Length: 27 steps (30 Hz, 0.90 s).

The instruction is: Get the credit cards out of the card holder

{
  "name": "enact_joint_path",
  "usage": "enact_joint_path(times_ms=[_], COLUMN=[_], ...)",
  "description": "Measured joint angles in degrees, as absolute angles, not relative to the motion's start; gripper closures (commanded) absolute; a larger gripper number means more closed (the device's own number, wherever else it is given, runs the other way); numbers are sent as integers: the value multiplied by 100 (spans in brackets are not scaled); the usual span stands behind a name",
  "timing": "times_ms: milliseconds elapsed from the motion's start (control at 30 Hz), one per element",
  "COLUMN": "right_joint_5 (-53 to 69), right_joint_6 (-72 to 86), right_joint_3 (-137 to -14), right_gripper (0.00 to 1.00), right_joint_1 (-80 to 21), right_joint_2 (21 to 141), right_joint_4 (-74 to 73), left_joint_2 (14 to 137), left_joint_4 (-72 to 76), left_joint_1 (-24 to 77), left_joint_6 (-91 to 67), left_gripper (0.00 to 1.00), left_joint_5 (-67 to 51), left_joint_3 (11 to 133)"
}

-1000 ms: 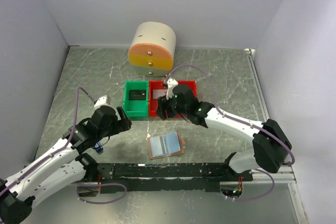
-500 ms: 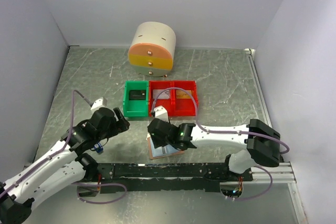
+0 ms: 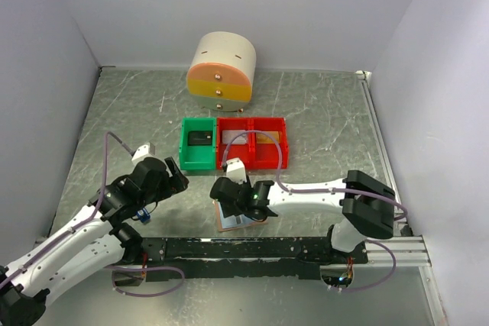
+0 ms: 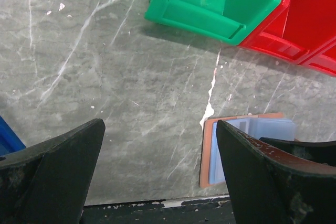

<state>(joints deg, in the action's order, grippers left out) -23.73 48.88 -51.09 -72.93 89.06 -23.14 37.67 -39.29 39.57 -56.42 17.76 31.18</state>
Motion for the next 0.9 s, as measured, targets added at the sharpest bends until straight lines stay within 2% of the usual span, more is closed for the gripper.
enact_joint_path(times_ms=[533, 667, 900], right_joint_5=[-2204, -2226, -2176], right_joint_6=[4915, 4952, 4969], right_joint_3=[-5631, -5621, -5284], right_gripper=[44, 49, 68], right_joint_1=[-7293, -7295, -7295], right_joint_2=[9771, 9778, 9564], right_joint_4=[-2412, -2399, -1925], left_joint_2=[3726, 3774, 3896], left_joint_4=[-3927, -3924, -3918], left_joint_1=[3957, 3957, 3957], left_joint_6=[-5636, -5629, -5594], left_gripper=[0, 0, 0], left_joint_5=[1776, 1776, 1774], left_joint_3=[3116, 3116, 3116])
